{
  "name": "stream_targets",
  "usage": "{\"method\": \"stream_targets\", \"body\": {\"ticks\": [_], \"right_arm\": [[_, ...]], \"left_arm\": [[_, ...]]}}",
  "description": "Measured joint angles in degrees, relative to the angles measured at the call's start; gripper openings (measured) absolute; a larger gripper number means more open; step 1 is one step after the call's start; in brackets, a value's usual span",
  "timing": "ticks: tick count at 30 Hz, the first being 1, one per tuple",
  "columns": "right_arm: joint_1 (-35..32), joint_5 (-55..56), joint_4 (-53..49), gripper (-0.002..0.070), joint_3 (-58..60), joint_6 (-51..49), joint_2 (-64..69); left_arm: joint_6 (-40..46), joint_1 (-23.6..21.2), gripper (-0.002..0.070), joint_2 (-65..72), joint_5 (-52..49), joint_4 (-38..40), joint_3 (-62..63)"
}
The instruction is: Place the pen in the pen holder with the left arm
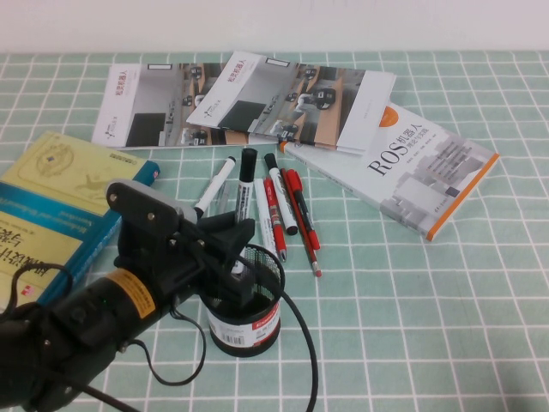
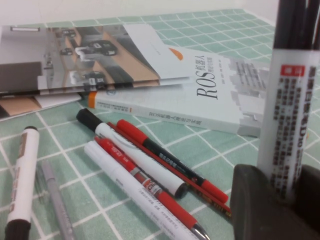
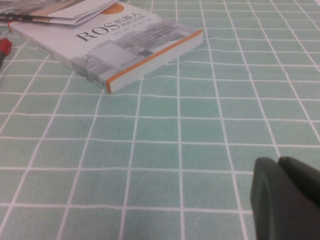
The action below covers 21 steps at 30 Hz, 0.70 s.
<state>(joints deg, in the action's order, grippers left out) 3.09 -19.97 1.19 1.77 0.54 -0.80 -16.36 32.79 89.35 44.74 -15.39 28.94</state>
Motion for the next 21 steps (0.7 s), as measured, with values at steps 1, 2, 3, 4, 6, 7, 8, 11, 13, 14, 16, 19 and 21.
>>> {"method": "stream_targets", "body": {"ticks": [1,2,3,4,6,7,8,11,13,14,16,19,21], "right_arm": [[0.00,0.00,0.00,-0.0020,0.00,0.00,0.00],[0.00,0.00,0.00,-0.0020,0.00,0.00,0.00],[0.00,0.00,0.00,-0.0020,0.00,0.00,0.00],[0.00,0.00,0.00,-0.0020,0.00,0.00,0.00],[0.00,0.00,0.00,-0.0020,0.00,0.00,0.00],[0.00,0.00,0.00,-0.0020,0.00,0.00,0.00],[0.00,0.00,0.00,-0.0020,0.00,0.00,0.00],[0.00,0.00,0.00,-0.0020,0.00,0.00,0.00],[0.00,0.00,0.00,-0.0020,0.00,0.00,0.00],[0.00,0.00,0.00,-0.0020,0.00,0.00,0.00],[0.00,0.00,0.00,-0.0020,0.00,0.00,0.00],[0.00,0.00,0.00,-0.0020,0.00,0.00,0.00],[0.00,0.00,0.00,-0.0020,0.00,0.00,0.00]], "left_arm": [[0.00,0.00,0.0108,0.00,0.00,-0.46,0.00],[0.03,0.00,0.0109,0.00,0.00,-0.93,0.00],[0.13,0.00,0.0117,0.00,0.00,-1.52,0.00],[0.13,0.00,0.0128,0.00,0.00,-1.95,0.00],[0.13,0.00,0.0176,0.00,0.00,-3.01,0.00],[0.13,0.00,0.0202,0.00,0.00,-3.41,0.00],[0.13,0.00,0.0241,0.00,0.00,-3.57,0.00],[0.13,0.00,0.0302,-0.36,-0.11,-3.80,0.00],[0.13,0.00,0.0317,-1.22,-0.87,-3.80,0.00],[0.13,0.00,0.0321,-1.94,-1.31,-3.80,0.00],[0.13,0.00,0.0326,-3.65,-2.97,-3.80,0.00],[0.13,0.00,0.0328,-7.65,-7.23,-3.80,0.00],[0.13,0.00,0.0321,-11.17,-11.06,-3.80,-0.12]]}}
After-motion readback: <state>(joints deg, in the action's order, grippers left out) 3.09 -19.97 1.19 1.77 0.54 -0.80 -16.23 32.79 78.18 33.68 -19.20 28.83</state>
